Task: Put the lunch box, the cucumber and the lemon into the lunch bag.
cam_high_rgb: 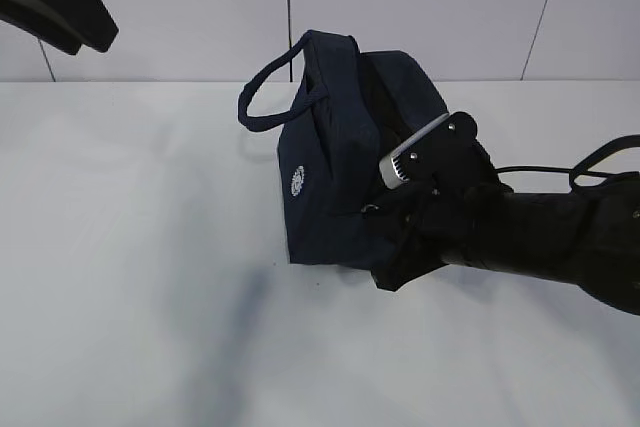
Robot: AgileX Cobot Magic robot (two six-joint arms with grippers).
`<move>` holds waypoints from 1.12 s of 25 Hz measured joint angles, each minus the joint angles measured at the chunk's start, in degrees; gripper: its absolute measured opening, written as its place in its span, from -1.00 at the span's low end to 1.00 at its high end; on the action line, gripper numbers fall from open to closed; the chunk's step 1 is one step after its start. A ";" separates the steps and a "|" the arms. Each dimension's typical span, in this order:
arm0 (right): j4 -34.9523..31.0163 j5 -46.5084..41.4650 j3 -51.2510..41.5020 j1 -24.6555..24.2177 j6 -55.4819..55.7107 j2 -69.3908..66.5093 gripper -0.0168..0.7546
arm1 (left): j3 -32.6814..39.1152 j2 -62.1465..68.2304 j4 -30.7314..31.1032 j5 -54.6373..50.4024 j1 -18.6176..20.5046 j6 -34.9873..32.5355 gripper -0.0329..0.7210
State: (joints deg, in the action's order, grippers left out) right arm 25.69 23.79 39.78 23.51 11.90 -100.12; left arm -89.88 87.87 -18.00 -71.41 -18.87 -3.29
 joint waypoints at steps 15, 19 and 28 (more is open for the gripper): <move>0.00 -6.16 0.00 0.00 0.12 4.84 -0.91 | 0.00 0.48 -1.58 0.00 0.00 0.00 -0.31; 0.00 -6.16 0.00 0.00 0.12 7.04 -0.91 | 0.00 0.48 -1.79 0.00 0.00 0.00 -0.31; 0.00 -5.94 1.58 0.00 0.12 7.59 -0.91 | 0.00 0.63 -1.30 0.00 -3.03 -2.88 -0.24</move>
State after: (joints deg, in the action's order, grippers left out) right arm 25.69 17.85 41.36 23.51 12.03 -92.53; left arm -89.88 88.50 -19.31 -71.41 -21.90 -6.16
